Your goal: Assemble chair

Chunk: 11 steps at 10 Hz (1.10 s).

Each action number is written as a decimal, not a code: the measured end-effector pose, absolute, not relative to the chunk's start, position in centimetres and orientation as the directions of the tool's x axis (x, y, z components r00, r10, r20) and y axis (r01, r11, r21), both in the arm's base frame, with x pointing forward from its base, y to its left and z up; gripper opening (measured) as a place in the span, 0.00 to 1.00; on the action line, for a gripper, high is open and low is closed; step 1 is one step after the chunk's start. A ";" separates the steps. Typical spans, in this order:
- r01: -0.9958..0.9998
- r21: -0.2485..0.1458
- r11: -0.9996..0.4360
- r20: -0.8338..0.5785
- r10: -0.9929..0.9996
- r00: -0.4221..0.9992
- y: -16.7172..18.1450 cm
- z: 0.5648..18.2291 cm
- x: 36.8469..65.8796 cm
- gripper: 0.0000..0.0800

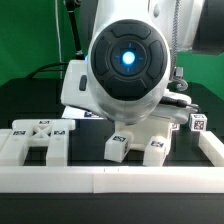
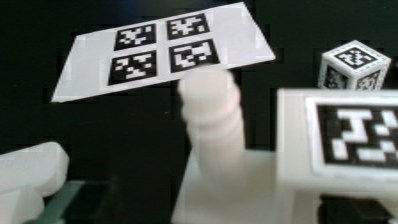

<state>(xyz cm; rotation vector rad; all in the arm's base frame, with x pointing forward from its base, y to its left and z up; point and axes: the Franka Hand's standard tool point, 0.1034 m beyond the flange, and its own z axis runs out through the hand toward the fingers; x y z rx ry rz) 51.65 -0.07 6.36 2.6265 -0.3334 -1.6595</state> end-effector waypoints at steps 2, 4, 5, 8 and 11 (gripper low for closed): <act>-0.172 0.128 -0.977 -0.890 -0.190 0.414 -0.2 6.3 51.7 0.80; -0.181 0.128 -0.975 -0.893 -0.193 0.406 -0.8 6.2 51.8 0.81; -0.186 0.124 -0.975 -0.889 -0.192 0.416 -1.2 6.2 52.0 0.81; -0.201 0.111 -0.973 -0.892 -0.187 0.412 -2.1 7.0 52.0 0.81; -0.220 0.107 -0.970 -0.877 -0.196 0.438 -3.0 7.3 52.6 0.81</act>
Offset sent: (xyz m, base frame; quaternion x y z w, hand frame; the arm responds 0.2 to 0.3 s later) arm 0.0175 -0.0080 0.0004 0.0117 -0.0058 -0.0308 0.9994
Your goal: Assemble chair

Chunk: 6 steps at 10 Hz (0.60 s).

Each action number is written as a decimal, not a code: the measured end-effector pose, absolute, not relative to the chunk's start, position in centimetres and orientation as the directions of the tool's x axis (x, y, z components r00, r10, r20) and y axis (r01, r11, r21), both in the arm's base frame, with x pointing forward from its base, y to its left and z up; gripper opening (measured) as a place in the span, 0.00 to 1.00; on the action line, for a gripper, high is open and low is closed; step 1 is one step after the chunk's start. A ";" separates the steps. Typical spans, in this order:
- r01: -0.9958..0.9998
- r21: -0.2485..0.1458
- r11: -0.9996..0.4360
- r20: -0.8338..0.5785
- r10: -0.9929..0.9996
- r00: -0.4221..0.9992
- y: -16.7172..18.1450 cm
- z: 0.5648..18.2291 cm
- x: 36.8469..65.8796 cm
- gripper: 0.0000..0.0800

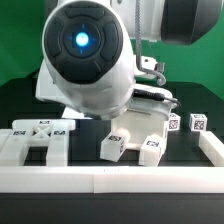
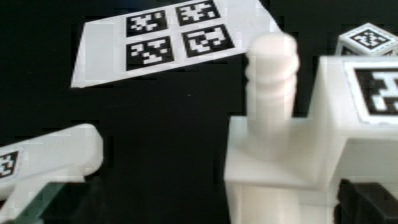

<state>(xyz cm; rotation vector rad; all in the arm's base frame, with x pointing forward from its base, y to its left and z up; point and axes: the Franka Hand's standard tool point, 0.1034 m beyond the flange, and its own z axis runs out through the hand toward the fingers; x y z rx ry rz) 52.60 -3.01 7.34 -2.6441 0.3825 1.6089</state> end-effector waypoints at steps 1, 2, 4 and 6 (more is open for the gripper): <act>-0.222 0.103 -0.970 -0.866 -0.197 0.459 -3.3 7.3 53.0 0.81; -0.223 0.088 -0.971 -0.821 -0.197 0.536 -3.3 7.2 54.2 0.81; -0.236 0.074 -0.969 -0.722 -0.216 0.657 -3.2 7.6 54.9 0.81; -0.242 0.064 -0.968 -0.623 -0.228 0.748 -3.1 7.4 55.7 0.81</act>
Offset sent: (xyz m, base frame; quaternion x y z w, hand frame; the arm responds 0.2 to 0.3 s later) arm 0.0000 0.0000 0.0000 0.0000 0.1296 0.0000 0.9916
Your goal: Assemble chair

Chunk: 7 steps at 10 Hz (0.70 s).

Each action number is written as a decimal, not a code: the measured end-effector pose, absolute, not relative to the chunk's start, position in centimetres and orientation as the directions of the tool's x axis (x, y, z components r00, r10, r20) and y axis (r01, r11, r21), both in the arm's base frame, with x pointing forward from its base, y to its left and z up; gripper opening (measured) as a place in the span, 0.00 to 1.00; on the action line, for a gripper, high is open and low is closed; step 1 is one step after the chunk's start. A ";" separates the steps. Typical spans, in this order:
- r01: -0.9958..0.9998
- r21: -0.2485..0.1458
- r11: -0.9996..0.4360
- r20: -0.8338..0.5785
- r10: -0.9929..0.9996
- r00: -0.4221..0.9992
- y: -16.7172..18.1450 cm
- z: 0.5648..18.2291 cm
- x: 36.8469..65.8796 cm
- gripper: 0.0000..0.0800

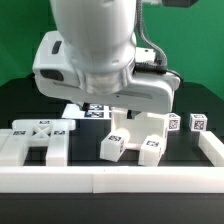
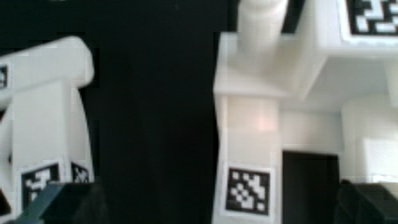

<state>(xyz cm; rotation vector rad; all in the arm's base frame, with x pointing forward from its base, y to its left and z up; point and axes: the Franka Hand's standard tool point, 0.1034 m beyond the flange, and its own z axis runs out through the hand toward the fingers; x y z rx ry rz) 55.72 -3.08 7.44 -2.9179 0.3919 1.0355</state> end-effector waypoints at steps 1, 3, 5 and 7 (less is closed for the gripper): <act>-0.245 0.056 -0.968 -0.552 -0.234 0.800 -3.0 7.3 56.5 0.81; -0.216 0.019 -0.976 -0.420 -0.204 0.884 -3.8 7.1 57.2 0.81; -0.116 -0.022 -0.993 -0.245 -0.107 0.964 -5.5 7.4 57.8 0.81; -0.103 -0.014 -0.995 -0.141 -0.100 0.985 -6.0 7.3 57.3 0.81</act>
Offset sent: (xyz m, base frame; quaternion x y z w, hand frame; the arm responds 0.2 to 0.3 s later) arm -0.0006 -0.0284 0.0016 -0.0057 0.2157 -0.1101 0.9702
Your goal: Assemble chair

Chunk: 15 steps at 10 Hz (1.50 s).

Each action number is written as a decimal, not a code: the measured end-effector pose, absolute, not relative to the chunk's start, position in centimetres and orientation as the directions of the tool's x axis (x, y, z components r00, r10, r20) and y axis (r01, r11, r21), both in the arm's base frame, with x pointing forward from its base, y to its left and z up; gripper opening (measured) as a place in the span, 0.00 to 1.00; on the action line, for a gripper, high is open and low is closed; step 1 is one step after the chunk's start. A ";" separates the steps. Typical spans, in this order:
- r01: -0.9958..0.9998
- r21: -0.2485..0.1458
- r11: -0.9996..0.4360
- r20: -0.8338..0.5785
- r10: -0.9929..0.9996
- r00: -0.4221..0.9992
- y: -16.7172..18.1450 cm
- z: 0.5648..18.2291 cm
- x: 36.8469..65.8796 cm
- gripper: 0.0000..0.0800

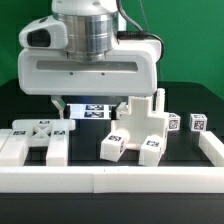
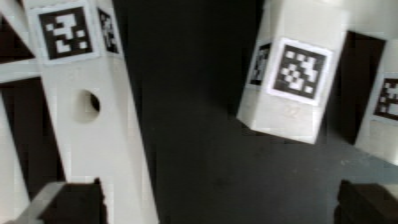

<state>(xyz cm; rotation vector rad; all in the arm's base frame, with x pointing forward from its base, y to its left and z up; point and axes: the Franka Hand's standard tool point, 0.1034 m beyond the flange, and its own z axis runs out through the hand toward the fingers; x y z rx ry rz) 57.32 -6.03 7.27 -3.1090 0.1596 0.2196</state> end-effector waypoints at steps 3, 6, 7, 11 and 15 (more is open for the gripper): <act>-0.098 -0.014 -0.995 -0.143 -0.095 0.985 -6.1 7.2 57.3 0.81; 0.106 -0.036 -0.994 -0.092 0.109 0.990 -9.2 6.8 56.9 0.81; 0.116 -0.033 -0.993 -0.082 0.118 0.990 -10.1 6.7 57.0 0.81; 0.125 -0.001 -0.992 -0.020 0.125 0.992 -10.7 6.6 57.7 0.81; 0.136 0.017 -0.990 -0.018 0.136 0.991 -11.7 4.8 57.5 0.81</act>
Offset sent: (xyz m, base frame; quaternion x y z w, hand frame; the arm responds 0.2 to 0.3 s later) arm -0.0183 -0.0232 0.0005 0.0553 0.0608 -0.1346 0.9875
